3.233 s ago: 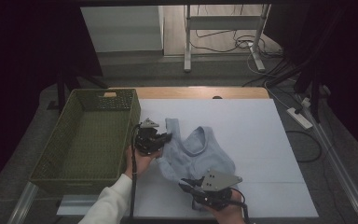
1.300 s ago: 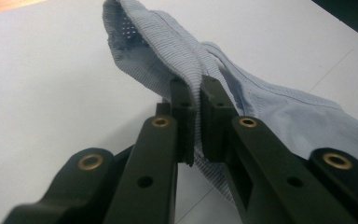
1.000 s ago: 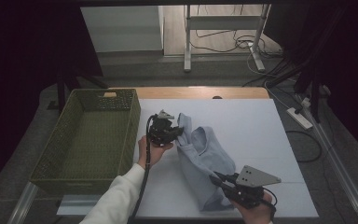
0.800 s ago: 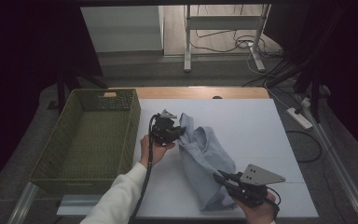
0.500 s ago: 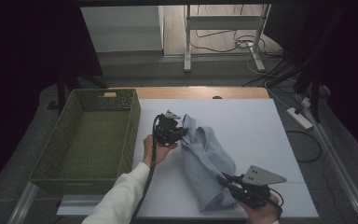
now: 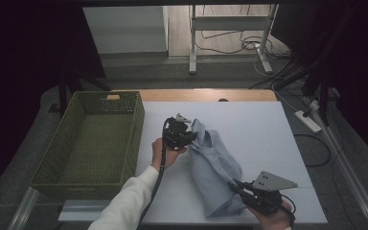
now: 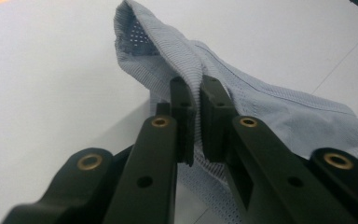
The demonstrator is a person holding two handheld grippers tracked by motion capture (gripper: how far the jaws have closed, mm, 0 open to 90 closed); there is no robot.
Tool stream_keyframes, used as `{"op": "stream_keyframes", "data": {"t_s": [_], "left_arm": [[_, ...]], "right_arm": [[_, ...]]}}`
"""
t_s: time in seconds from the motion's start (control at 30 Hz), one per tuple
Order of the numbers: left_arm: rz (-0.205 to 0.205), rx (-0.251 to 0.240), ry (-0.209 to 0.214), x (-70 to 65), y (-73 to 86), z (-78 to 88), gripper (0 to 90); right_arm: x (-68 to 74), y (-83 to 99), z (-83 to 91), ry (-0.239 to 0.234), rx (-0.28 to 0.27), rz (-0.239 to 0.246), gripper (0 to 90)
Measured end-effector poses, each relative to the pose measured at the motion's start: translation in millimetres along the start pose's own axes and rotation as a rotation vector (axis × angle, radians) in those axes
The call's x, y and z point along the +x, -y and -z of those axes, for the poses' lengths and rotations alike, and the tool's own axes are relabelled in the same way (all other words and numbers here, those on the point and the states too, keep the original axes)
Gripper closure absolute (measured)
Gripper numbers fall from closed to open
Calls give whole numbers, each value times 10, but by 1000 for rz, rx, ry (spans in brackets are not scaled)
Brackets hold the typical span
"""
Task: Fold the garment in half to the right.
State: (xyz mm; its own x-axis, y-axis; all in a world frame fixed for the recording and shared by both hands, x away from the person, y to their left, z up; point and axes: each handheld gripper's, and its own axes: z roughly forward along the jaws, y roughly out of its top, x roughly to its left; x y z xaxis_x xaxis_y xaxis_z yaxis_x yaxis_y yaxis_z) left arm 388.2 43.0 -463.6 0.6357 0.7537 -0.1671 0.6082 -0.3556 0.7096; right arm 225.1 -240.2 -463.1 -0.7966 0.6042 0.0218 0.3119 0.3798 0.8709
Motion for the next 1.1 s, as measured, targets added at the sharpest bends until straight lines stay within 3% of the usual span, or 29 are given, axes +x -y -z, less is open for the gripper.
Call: {"op": "stream_keyframes", "data": {"t_s": [1.1], "left_arm": [[19, -7, 44, -104, -53, -179, 845]], "right_arm": [[-52, 107, 61, 10, 54, -18, 817]]}}
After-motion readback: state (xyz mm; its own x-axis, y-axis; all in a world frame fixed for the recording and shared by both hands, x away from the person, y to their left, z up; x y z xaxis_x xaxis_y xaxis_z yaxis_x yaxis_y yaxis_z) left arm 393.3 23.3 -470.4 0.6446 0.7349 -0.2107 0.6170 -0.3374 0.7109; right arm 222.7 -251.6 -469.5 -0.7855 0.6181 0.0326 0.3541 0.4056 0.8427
